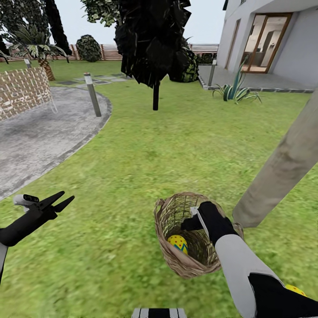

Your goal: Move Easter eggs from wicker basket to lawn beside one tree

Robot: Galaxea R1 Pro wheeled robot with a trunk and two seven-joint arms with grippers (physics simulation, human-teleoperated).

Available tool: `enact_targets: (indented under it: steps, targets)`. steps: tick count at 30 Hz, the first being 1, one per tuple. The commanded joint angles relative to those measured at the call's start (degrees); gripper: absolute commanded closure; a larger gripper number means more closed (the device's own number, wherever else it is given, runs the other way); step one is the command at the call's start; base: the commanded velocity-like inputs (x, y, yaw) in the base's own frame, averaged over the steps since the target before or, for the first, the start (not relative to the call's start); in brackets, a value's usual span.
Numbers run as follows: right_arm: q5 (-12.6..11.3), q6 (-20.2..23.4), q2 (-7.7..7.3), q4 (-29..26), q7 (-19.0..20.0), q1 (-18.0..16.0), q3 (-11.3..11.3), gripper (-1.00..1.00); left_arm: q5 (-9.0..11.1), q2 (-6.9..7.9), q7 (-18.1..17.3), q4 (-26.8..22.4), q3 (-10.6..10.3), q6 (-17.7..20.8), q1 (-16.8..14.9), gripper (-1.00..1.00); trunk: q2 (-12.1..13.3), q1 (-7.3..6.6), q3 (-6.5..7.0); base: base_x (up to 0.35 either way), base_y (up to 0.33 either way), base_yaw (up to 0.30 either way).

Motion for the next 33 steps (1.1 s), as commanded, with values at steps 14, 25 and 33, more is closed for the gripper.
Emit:
enact_targets:
  steps: [14,25,33]
  targets:
    - [0.47,-6.35,-0.21,10.85,0.25,-6.39,-0.39,-1.0,0.09,0.04,-0.05,0.0,0.1,0.46,-0.03,-1.0,-0.21,0.35,-3.16,0.0,0.0,0.0]
    - [0.69,-6.58,-0.24,10.05,0.27,-6.46,-0.52,-1.0,0.09,0.04,-0.03,0.05,0.1,0.38,-0.03,-1.0,-0.36,0.63,-5.59,0.0,0.0,0.0]
    - [0.7,-8.46,-0.18,9.92,0.6,-6.46,-0.41,-1.0,0.09,0.04,-0.04,0.02,0.09,0.37,-0.03,-1.0,-0.46,0.84,-7.36,0.0,0.0,0.0]
